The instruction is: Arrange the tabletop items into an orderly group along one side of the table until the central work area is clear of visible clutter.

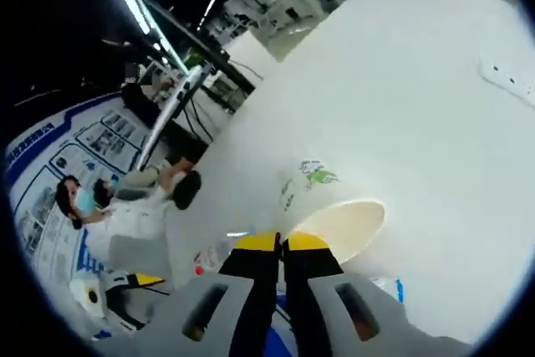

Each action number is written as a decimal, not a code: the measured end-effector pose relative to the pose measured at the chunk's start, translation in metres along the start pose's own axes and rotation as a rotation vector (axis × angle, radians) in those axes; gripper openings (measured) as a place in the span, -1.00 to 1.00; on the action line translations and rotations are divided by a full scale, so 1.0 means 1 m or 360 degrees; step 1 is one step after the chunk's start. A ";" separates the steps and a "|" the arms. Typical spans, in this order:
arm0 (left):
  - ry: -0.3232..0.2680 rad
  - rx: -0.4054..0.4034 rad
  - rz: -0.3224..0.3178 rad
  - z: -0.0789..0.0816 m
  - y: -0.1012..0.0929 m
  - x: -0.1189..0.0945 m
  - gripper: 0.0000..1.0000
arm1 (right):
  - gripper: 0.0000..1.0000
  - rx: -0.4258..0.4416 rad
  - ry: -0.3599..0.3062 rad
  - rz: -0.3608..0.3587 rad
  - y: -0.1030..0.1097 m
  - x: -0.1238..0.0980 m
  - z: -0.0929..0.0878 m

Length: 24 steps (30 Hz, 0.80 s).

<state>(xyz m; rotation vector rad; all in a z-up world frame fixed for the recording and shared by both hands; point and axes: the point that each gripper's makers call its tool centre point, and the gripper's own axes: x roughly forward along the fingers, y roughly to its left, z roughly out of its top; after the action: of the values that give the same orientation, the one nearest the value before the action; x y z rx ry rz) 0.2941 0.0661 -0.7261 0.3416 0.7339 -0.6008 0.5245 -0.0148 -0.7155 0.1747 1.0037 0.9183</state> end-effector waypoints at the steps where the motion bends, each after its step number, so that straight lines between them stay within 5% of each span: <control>1: 0.0003 0.0001 -0.0004 0.000 0.000 0.000 0.42 | -1.00 0.0058 0.0016 0.0034 0.005 -0.002 -0.003; 13: 0.0034 0.0009 -0.0016 -0.003 -0.002 -0.001 0.40 | -1.00 0.0074 -0.0085 -0.0025 -0.016 -0.046 0.013; 24: 0.0051 0.0035 -0.0023 -0.004 -0.004 0.000 0.43 | -1.00 -0.0044 -0.0091 -0.0117 -0.033 -0.087 0.016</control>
<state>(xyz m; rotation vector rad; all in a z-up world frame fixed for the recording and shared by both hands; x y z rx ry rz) 0.2895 0.0653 -0.7296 0.3672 0.7613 -0.6186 0.5378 -0.0947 -0.6671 0.1391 0.9382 0.8556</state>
